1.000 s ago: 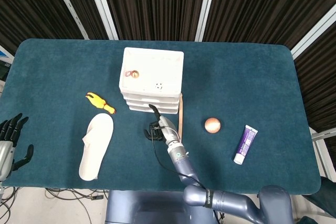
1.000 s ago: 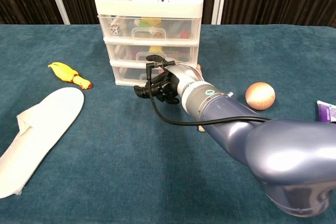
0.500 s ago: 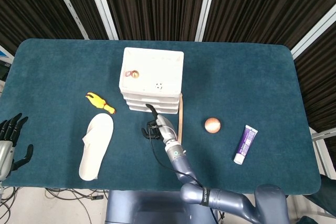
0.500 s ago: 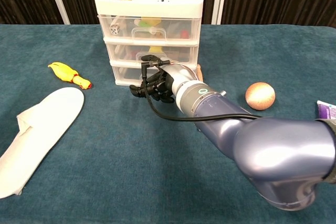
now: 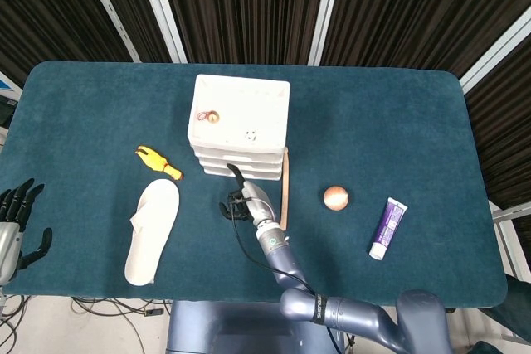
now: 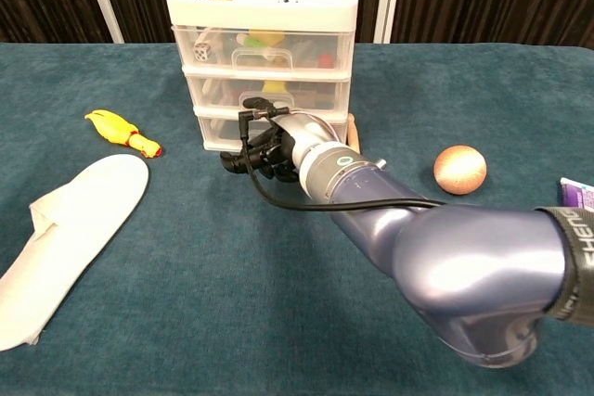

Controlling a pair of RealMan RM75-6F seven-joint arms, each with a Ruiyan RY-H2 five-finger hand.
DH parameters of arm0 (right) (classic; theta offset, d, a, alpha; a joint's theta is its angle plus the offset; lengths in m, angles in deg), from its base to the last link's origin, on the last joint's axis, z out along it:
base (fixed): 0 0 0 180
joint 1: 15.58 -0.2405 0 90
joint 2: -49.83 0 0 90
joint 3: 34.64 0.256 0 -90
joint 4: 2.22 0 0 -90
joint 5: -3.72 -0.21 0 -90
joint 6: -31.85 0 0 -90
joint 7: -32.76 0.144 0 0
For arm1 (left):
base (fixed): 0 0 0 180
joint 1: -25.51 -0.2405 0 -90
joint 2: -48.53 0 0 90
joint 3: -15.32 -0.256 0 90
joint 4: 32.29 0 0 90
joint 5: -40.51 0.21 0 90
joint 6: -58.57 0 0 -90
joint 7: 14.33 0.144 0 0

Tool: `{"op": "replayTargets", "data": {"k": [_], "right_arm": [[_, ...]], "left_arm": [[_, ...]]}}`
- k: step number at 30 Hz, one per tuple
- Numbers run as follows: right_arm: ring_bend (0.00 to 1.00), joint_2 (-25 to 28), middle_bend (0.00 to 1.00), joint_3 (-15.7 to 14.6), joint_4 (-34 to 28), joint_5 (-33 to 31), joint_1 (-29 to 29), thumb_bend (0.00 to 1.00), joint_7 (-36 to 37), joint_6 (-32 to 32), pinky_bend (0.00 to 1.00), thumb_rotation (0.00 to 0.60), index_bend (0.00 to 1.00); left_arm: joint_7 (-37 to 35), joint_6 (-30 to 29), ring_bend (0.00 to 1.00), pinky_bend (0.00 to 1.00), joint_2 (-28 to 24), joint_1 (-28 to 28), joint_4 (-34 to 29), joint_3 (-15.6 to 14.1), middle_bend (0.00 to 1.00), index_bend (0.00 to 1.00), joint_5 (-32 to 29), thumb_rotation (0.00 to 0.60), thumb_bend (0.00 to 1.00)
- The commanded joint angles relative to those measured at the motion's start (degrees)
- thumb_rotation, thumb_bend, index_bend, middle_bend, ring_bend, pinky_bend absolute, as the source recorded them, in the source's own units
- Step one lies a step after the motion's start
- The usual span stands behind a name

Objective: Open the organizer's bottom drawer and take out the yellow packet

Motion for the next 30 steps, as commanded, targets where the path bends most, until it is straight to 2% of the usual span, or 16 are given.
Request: {"op": "replayTargets", "data": {"k": [1,23,30], "right_arm": [[0.83,-0.1,0.78,0.1,0.2,-0.1,-0.3,0.47,-0.3,0.0,0.99,0.6,0.0],[0.83,-0.3,0.78,0.9,1.9,-1.8,-2.2,0.47,-1.2,1.9,0.99,0.6,0.0],[0.83,-0.1,0.78,1.0,1.9,-2.3,-2.6,0.47,-0.9,2.8,0.99,0.6,0.08]], "left_arm": [[0.0,0.0,0.0,0.0,0.0,0.0,0.0,0.0,0.0,0.03,0.0,0.6,0.47],[0.1,0.0,0.0,0.0,-0.1,-0.1,0.0,0.0,0.0,0.03,-0.2,0.6,0.47],[0.0,0.1,0.0,0.0,-0.1,0.0,0.0,0.1,0.0,0.03,-0.3,0.6,0.47]]}}
